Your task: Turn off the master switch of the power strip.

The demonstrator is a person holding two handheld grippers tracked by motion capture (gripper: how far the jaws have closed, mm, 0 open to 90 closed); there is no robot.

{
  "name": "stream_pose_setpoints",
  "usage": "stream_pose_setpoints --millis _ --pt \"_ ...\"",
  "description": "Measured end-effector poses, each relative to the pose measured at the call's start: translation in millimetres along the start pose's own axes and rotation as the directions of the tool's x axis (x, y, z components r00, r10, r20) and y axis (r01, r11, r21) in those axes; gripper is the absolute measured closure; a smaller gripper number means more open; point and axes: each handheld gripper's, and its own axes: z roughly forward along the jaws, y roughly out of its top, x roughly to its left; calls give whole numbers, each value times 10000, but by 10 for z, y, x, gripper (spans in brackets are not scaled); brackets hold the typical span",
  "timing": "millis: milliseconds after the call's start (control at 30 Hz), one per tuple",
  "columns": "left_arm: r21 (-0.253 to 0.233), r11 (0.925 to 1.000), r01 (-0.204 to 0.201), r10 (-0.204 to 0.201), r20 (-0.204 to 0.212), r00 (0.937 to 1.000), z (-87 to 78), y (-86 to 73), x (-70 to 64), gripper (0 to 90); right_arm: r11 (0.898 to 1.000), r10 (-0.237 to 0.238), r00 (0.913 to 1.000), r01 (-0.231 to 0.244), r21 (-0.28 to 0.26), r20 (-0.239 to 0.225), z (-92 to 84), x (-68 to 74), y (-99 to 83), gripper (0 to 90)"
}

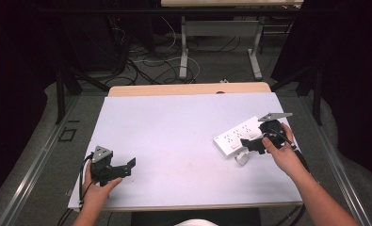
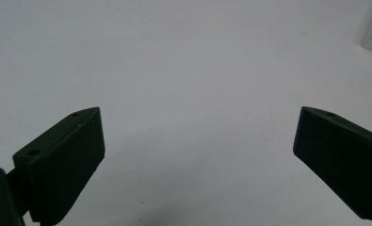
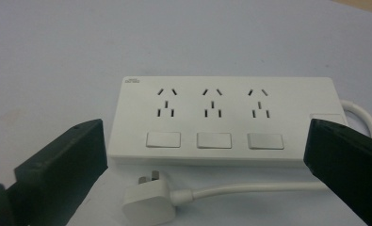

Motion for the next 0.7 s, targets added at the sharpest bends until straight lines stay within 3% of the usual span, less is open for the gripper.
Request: stream_pose_setpoints --millis 133,700 --pt "13 10000 -4 4 25 10000 0 1 -3 27 9993 -336 9994 335 -147 -10 -50 75 -25 0" --pt "-3 10000 -45 45 109 9999 -3 6 -41 26 9949 -838 9963 825 -588 -197 -191 316 -183 0"
